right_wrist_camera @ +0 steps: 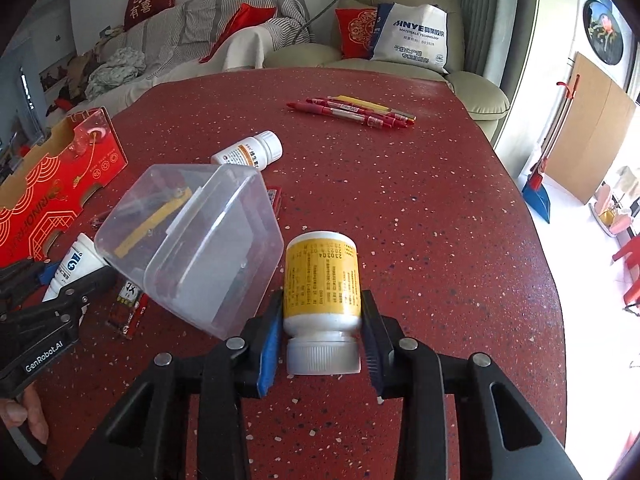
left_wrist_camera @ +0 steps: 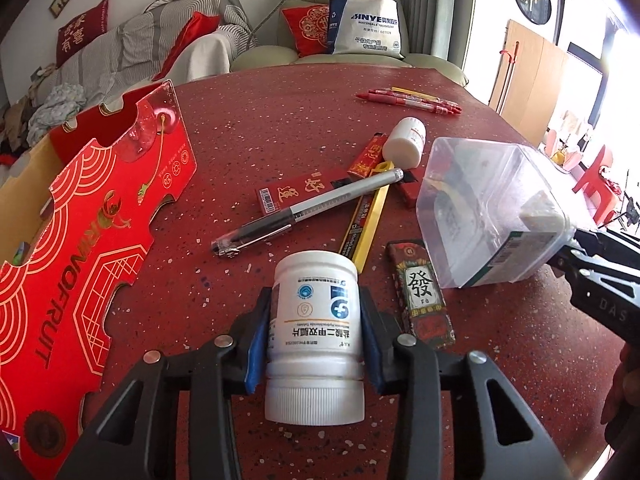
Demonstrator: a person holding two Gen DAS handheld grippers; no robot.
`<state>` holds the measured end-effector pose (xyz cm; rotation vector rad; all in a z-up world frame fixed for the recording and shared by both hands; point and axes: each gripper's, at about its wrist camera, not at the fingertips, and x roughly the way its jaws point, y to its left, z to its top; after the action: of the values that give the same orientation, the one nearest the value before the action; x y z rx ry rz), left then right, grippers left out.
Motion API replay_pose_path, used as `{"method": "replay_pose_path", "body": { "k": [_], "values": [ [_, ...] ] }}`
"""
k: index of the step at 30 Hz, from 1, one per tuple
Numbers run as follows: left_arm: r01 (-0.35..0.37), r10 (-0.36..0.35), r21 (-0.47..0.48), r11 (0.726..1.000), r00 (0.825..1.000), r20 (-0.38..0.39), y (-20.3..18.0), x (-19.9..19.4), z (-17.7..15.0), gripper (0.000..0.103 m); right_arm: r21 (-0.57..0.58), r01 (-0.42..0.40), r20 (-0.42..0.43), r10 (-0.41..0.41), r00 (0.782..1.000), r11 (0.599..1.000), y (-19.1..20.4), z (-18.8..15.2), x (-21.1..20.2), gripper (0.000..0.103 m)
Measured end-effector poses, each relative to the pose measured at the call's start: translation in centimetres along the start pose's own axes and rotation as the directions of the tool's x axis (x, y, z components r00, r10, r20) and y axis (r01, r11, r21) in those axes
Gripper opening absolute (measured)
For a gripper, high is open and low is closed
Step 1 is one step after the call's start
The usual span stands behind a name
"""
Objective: Organize rigid objects
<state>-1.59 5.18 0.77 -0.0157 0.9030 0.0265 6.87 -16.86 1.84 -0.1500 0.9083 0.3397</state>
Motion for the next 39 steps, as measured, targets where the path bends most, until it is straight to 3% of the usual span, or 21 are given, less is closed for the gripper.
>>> {"method": "replay_pose_path", "body": {
  "k": [4, 17, 22, 25, 30, 33, 35, 39],
  "values": [
    [0.005, -0.005, -0.004, 1.000, 1.000, 0.001, 0.0, 0.0, 0.0, 0.043, -0.012, 0.025, -0.001, -0.025, 1.000, 1.000, 1.2, -0.8, 0.2, 0.037],
    [0.023, -0.023, -0.014, 1.000, 1.000, -0.002, 0.3, -1.0, -1.0, 0.043, 0.011, -0.020, 0.011, 0.019, 1.000, 1.000, 2.7, -2.8, -1.8, 0.037],
    [0.077, -0.077, -0.026, 0.997, 0.997, 0.028, -0.4, -3.1, -2.9, 0.043, 0.008, -0.061, 0.035, 0.061, 0.998, 0.998, 4.0, -3.6, -3.1, 0.037],
    [0.056, -0.056, 0.000, 0.998, 0.997, 0.045, -0.9, -3.8, -3.3, 0.043, -0.020, -0.081, 0.039, 0.081, 0.996, 0.997, 5.2, -3.8, -3.3, 0.037],
    [0.061, -0.060, -0.035, 0.998, 0.998, 0.021, 0.0, -4.1, -4.0, 0.043, -0.014, -0.113, 0.053, 0.114, 0.992, 0.993, 6.0, -4.5, -3.9, 0.037],
    [0.066, -0.066, 0.006, 0.998, 0.997, 0.040, -0.3, -4.8, -4.5, 0.043, -0.030, -0.137, 0.053, 0.138, 0.989, 0.990, 6.8, -5.0, -4.3, 0.037],
    [0.057, -0.057, 0.014, 0.998, 0.998, -0.003, -0.5, -4.1, -4.7, 0.042, -0.052, -0.142, 0.034, 0.144, 0.989, 0.988, 7.5, -5.3, -3.9, 0.037],
    [0.040, -0.040, 0.019, 0.999, 0.999, 0.004, -0.6, -4.1, -4.7, 0.042, -0.057, -0.138, 0.024, 0.139, 0.990, 0.989, 8.1, -5.9, -3.0, 0.037]
  ]
}}
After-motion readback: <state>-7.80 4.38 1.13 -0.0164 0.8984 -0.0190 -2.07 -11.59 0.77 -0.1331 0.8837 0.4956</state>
